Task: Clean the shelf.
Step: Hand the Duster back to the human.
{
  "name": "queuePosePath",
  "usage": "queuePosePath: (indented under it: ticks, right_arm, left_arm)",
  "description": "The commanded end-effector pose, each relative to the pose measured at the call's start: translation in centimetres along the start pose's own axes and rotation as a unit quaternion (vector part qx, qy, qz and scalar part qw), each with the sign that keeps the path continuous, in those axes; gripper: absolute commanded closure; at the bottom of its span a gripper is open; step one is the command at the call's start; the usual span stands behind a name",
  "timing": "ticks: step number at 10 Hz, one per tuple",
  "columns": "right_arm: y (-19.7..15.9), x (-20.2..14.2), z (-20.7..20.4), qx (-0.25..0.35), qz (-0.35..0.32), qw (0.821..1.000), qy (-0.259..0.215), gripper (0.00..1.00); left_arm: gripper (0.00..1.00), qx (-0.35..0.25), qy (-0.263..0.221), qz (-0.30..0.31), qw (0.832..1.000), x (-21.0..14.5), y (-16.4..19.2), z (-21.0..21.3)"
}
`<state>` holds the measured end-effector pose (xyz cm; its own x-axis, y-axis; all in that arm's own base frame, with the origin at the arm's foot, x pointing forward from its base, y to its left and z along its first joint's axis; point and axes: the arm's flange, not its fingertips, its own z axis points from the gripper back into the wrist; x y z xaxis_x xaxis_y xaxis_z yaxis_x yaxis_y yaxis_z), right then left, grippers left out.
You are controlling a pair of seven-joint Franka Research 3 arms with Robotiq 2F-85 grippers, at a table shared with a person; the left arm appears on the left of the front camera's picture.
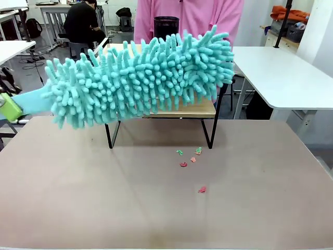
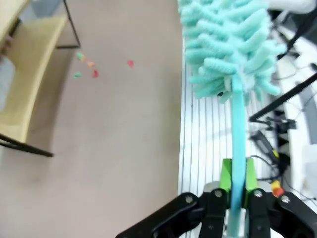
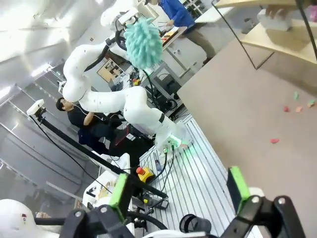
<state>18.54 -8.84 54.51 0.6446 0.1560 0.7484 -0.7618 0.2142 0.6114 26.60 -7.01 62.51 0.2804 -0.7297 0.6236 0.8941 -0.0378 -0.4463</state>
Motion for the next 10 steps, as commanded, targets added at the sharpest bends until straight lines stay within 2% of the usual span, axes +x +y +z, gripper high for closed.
queuePosePath:
  ticks: [1,3,5,7,9,10]
  right_arm:
    - [-0.4,-0.7,-0.1,0.007,0.033,0.999,0.042,0.0]
    - [-1.3,4.0,-6.0,0.035,0.096,0.992,0.078,0.0]
    - [-1.1,7.1,-12.2,0.063,0.124,0.984,0.113,0.0]
    - [-0.3,7.8,-19.0,0.074,0.151,0.973,0.158,0.0]
    - [0.5,7.2,-23.9,0.108,0.134,0.963,0.208,0.0]
    - [0.5,7.0,-25.4,0.107,0.118,0.961,0.224,0.0]
  left_arm:
    - [0.88,-0.006,0.02,-0.004,1.0,0.3,0.5,-0.8]
    - [0.88,-0.074,0.097,-0.028,0.992,3.0,2.6,-3.7]
    - [0.88,-0.073,0.135,-0.01,0.988,3.9,3.7,-5.7]
    - [0.88,-0.118,0.164,-0.017,0.979,4.5,4.8,-7.7]
    - [0.88,-0.135,0.179,-0.018,0.974,5.1,5.8,-8.7]
    - [0.88,-0.142,0.185,-0.019,0.972,5.3,6.2,-9.0]
